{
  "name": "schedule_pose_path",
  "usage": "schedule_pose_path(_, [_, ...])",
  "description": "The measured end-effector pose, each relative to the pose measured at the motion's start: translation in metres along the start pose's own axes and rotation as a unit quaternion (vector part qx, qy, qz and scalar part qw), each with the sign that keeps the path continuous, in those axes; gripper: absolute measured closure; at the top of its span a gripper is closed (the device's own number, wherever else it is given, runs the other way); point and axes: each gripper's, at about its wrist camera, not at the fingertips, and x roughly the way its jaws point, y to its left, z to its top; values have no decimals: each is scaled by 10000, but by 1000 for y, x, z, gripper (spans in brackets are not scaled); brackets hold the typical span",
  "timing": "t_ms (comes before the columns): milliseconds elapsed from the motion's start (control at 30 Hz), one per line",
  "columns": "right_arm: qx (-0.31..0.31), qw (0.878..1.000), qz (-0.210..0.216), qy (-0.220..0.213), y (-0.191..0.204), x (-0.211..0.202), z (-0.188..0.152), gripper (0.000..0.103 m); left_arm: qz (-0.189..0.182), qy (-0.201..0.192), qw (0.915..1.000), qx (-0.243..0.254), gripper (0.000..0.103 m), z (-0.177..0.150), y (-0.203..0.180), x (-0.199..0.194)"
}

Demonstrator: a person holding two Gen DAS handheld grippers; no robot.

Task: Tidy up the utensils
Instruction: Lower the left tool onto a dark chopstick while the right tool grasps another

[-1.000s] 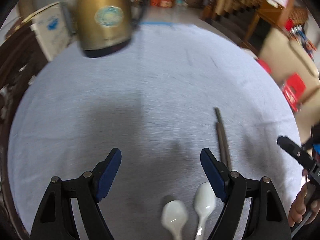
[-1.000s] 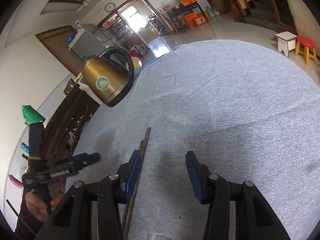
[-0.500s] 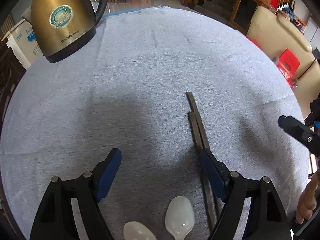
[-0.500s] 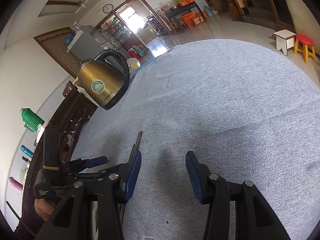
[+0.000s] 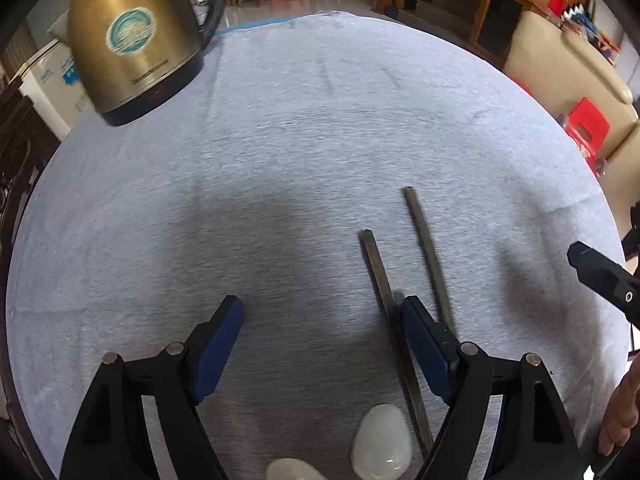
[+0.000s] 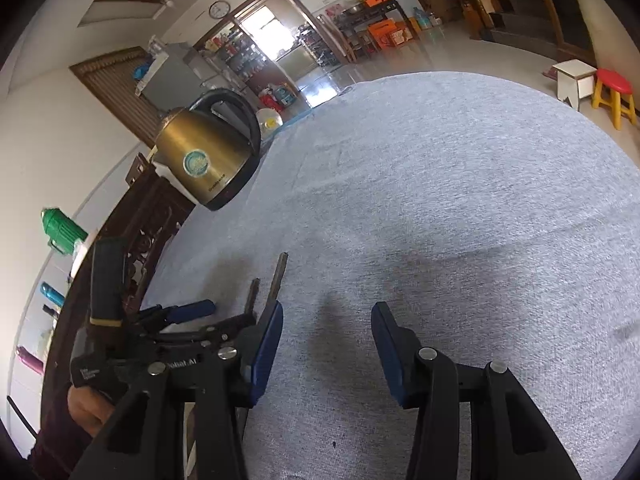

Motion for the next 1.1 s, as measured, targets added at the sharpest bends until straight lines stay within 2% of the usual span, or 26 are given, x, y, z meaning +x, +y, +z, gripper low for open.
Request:
schedule_pose_path(133, [-245,9995,-68,161,10,14,6,54,-83,-80,9999,9,63,3,7,-5])
schedule_pose_path(400, [-670,9956,-114,652,40,56,35,54,-423,-46,9979,-494,64,18,26,3])
schedule_pose_path(433, [-722,9947,-135,724,46,62,39,56,-438,-95,9975,-550,68,18,28,4])
schedule_pose_path(467, [-754,9941,-153,768,49,67,41,62,-412,-151,9973,-585,73,18,32,4])
schedule_pose_path(500, [-816,9928,-159,858,53,73,43,64,-388,-182,9973,-599,87,15,36,2])
schedule_pose_path(533, [-890,9913,-170,956,58,79,44,67,-460,-231,9965,-661,94,15,42,2])
schedule_pose_path(600, [-1041,9885,-292,1056,67,88,44,67,-605,-243,9941,-870,94,12,54,3])
schedule_pose_path(767, [-1443,9762,-816,1398,82,115,37,69,-667,-233,9916,-1082,94,3,72,-2])
schedule_pose_path(833, [-1788,9690,-1092,1308,91,119,33,77,-696,-199,9904,-1173,94,1,74,-3])
schedule_pose_path(867, [-1886,9668,-1163,1269,94,121,32,88,-725,-171,9899,-1210,94,0,75,-3])
schedule_pose_path(900, [-2032,9630,-1272,1232,96,123,30,90,-772,-139,9891,-1244,94,1,76,-2])
schedule_pose_path(1000, [-2252,9585,-1323,1146,98,124,26,92,-1030,-75,9840,-1452,83,2,82,-2])
schedule_pose_path(1100, [-2242,9613,-1221,1040,96,120,24,96,-1016,-130,9824,-1564,82,8,84,1])
